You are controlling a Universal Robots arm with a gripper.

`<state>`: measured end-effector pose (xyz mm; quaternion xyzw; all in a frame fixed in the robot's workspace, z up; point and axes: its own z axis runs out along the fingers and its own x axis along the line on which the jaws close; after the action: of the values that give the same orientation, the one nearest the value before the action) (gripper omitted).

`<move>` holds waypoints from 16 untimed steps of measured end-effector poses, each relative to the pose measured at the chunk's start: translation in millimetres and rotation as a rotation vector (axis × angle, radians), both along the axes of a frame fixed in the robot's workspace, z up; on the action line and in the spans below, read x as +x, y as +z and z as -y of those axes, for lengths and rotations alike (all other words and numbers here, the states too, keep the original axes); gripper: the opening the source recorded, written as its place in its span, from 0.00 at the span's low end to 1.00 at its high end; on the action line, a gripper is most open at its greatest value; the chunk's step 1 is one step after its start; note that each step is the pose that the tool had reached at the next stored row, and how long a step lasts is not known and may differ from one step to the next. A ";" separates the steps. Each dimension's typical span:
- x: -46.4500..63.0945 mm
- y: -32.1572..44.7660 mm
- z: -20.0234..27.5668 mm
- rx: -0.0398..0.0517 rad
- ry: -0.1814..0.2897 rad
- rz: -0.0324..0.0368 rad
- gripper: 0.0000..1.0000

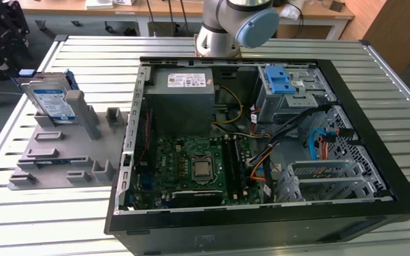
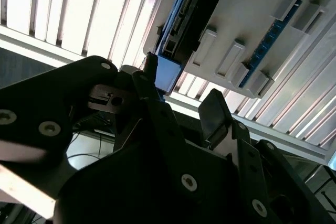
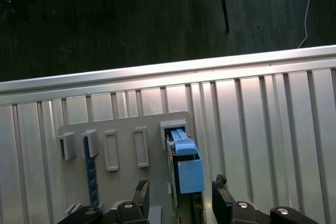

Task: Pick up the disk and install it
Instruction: 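Pick up the disk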

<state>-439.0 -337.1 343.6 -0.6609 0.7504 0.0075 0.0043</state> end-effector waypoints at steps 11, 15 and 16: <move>-0.8 -9.5 -3.7 -0.0061 0.000 0.0000 0.60; -2.0 -13.4 -3.8 -0.0060 0.003 0.0001 0.66; -2.1 -14.7 -3.8 -0.0061 0.007 0.0001 0.66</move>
<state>-441.1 -333.3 328.9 -0.6635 0.7481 0.0052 0.0023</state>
